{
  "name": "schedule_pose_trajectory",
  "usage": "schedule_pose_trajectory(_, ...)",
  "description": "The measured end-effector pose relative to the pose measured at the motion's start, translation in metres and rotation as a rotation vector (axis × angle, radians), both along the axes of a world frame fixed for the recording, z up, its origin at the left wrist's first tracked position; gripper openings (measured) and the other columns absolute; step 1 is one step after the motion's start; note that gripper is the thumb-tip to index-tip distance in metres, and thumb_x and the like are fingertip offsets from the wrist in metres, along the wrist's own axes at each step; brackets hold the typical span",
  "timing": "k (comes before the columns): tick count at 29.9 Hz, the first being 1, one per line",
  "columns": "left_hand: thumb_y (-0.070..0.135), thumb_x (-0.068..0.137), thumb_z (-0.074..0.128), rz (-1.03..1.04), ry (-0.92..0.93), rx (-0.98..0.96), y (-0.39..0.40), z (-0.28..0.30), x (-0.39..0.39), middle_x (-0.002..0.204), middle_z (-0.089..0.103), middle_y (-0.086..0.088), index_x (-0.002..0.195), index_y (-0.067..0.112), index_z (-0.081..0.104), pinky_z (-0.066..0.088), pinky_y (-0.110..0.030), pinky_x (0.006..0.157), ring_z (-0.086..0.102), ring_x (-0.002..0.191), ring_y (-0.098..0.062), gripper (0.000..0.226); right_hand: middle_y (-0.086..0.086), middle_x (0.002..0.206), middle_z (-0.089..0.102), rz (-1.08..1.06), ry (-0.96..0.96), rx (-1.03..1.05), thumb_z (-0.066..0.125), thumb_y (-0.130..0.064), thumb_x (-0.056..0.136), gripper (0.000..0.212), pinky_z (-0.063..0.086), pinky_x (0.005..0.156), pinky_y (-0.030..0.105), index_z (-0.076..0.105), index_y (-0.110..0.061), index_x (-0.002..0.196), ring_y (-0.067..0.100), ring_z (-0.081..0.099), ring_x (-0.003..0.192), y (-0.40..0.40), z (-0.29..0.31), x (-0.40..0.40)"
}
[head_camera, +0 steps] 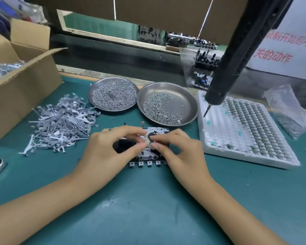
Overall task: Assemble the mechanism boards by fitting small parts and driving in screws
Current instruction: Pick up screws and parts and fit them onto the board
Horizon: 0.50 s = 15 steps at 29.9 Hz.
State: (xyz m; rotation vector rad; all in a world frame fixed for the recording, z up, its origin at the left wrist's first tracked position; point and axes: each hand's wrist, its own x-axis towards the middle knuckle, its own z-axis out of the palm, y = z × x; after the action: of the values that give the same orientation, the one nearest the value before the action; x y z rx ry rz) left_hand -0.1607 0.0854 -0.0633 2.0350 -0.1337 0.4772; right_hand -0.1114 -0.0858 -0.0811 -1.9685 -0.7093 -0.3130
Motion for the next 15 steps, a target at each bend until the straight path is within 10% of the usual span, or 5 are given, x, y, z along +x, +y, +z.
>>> schedule_pose_trajectory(15,0.025,0.069,0.08,-0.043,0.272,-0.047,0.0082,-0.0015,0.0047,0.069,0.071,0.017,0.083,0.037,0.07,0.048,-0.019,0.078,0.066,0.072,0.003,0.021,0.001,0.082,0.07,0.092,-0.091,-0.028,0.067,-0.002,0.082,0.015,0.049,0.074,0.025,0.074,-0.006,0.095,0.016,0.062,0.079,-0.0058,-0.0038,-0.0018)
